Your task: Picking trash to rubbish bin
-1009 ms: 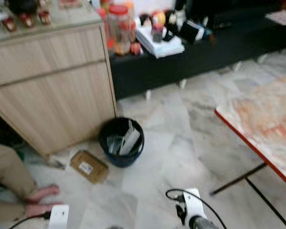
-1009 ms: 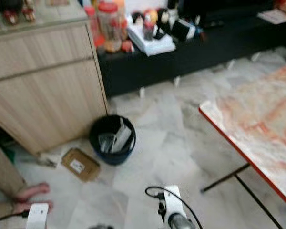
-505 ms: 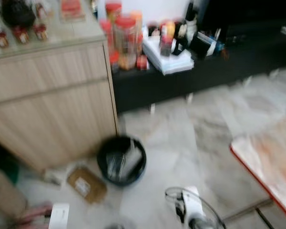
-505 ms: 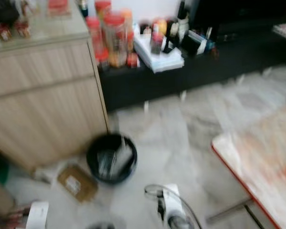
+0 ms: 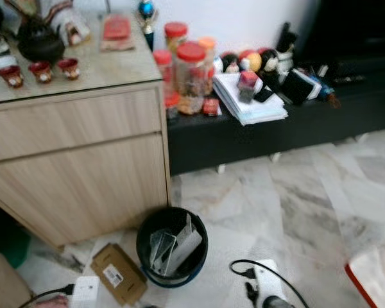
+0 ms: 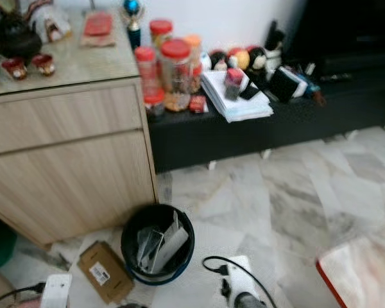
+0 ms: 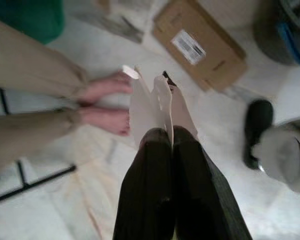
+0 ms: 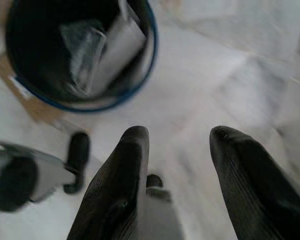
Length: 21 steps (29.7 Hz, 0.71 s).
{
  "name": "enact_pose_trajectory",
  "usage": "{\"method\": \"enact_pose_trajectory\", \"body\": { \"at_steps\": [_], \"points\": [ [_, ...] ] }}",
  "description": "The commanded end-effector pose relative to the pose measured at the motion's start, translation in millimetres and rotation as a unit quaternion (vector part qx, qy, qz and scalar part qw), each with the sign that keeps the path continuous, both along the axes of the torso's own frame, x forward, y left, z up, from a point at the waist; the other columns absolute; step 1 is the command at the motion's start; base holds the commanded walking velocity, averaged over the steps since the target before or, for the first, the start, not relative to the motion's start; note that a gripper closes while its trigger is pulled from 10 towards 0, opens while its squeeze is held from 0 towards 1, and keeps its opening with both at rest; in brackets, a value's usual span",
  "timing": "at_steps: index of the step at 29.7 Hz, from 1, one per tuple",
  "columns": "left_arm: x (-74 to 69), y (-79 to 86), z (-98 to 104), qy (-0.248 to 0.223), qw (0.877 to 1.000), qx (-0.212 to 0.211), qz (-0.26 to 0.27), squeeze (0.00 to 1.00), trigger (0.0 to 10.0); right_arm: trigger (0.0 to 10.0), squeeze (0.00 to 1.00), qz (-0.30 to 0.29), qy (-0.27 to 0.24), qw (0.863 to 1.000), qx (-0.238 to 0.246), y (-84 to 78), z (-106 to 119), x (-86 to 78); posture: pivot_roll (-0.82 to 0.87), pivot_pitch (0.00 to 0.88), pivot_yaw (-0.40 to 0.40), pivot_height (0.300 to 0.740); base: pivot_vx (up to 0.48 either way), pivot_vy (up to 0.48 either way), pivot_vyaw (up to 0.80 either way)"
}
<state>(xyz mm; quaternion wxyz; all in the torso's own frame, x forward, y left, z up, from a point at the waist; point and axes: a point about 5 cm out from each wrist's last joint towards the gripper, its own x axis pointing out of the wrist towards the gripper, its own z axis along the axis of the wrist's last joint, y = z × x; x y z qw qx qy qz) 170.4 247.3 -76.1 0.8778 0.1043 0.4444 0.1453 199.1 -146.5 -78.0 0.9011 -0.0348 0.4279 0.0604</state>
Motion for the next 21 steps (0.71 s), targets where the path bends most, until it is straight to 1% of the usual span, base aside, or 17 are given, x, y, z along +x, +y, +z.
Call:
{"method": "enact_pose_trajectory", "body": {
  "at_steps": [1,6,8,9,12,14,15,16,17,18,19,20,21],
  "points": [
    [-4.4,-5.1,-3.7,0.011,1.000,-0.005,-0.005,0.00,10.0,10.0,0.00,-0.009,0.016,1.000,-0.014,-12.3,-4.2,-8.3,0.12,0.151,-0.021,0.740,0.461,0.000,0.00],
    [-5.0,-4.4,-3.7,0.011,1.000,-0.004,-0.006,0.00,10.0,10.0,0.00,-0.011,0.016,1.000,-0.013,-12.0,-4.3,-8.6,0.12,0.156,-0.021,0.740,0.456,0.000,0.00],
    [-4.2,-4.8,-3.4,0.010,1.000,-0.002,-0.010,0.00,10.0,10.0,0.00,-0.012,0.016,1.000,-0.011,-11.8,-4.2,-8.4,0.12,0.156,-0.021,0.740,0.428,0.000,0.00],
    [-1.6,-5.0,-2.1,0.005,1.000,0.003,-0.015,0.00,10.0,10.0,0.00,-0.007,0.017,1.000,-0.012,-11.3,-4.2,-8.2,0.12,0.159,-0.021,0.740,0.319,0.000,0.00],
    [4.7,-6.2,0.8,-0.003,0.999,0.009,-0.031,0.00,10.0,10.0,0.00,0.008,0.024,1.000,-0.016,-10.1,-4.7,-8.5,0.12,0.162,-0.022,0.740,0.000,0.000,0.00],
    [16.9,-9.2,6.6,-0.027,0.998,0.012,-0.049,0.00,10.0,10.0,0.00,0.013,0.022,1.000,-0.014,-8.8,-3.5,-6.1,0.12,0.163,-0.023,0.740,0.000,0.000,0.00],
    [20.5,-10.3,8.4,-0.034,0.998,0.012,-0.054,0.00,10.0,10.0,0.00,0.014,0.020,1.000,-0.013,-8.4,-3.0,-5.0,0.12,0.163,-0.023,0.740,0.000,0.000,0.00],
    [31.6,-14.2,14.1,-0.054,0.996,0.014,-0.074,0.00,10.0,10.0,0.00,0.019,0.015,1.000,-0.003,-5.7,-0.9,-1.1,0.12,0.165,-0.026,0.740,0.000,0.000,0.00],
    [49.9,-23.3,23.6,-0.086,0.990,0.006,-0.107,0.00,10.0,10.0,0.00,0.032,0.008,0.999,0.013,-1.0,2.5,5.1,0.12,0.165,-0.027,0.740,0.000,0.000,0.00],
    [60.1,-30.0,29.1,-0.104,0.987,-0.006,-0.123,0.00,10.0,10.0,0.00,0.043,0.006,0.999,0.019,1.4,4.3,8.3,0.12,0.165,-0.028,0.740,0.000,0.000,0.00],
    [65.9,-34.9,32.1,-0.111,0.984,-0.017,-0.135,0.00,10.0,10.0,0.00,0.049,0.003,0.999,0.021,2.6,5.7,10.7,0.12,0.165,-0.030,0.740,0.000,0.000,0.00],
    [65.9,-34.9,32.1,-0.111,0.984,-0.017,-0.135,0.00,10.0,10.0,0.00,0.049,0.003,0.999,0.021,2.6,5.7,10.7,0.12,0.165,-0.030,0.740,0.000,0.000,0.00],
    [78.9,-46.5,39.5,-0.128,0.977,-0.031,-0.168,0.00,10.0,10.0,0.00,0.057,-0.008,0.998,0.026,4.1,9.6,16.9,0.12,0.164,-0.031,0.740,0.000,0.000,0.00]
  ]
}}
